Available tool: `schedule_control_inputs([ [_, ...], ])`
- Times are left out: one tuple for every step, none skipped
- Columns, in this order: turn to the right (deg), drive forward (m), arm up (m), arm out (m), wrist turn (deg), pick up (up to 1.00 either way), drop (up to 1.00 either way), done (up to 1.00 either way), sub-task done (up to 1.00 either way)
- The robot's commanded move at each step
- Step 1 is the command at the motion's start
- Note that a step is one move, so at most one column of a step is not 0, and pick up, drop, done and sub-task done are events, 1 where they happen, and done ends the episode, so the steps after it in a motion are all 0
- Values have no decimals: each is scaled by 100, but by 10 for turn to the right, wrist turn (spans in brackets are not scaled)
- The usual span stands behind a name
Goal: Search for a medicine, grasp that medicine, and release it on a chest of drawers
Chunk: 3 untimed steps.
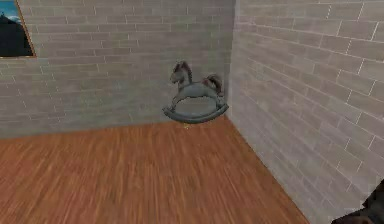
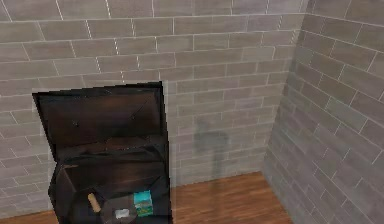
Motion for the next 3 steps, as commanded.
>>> schedule_control_inputs([
  [-150, 0, 0, 0, 0, 0, 0, 0, 0],
  [0, 0, 44, 0, 0, 0, 0, 0, 0],
  [0, 0, 0, 36, 0, 0, 0, 0, 0],
])
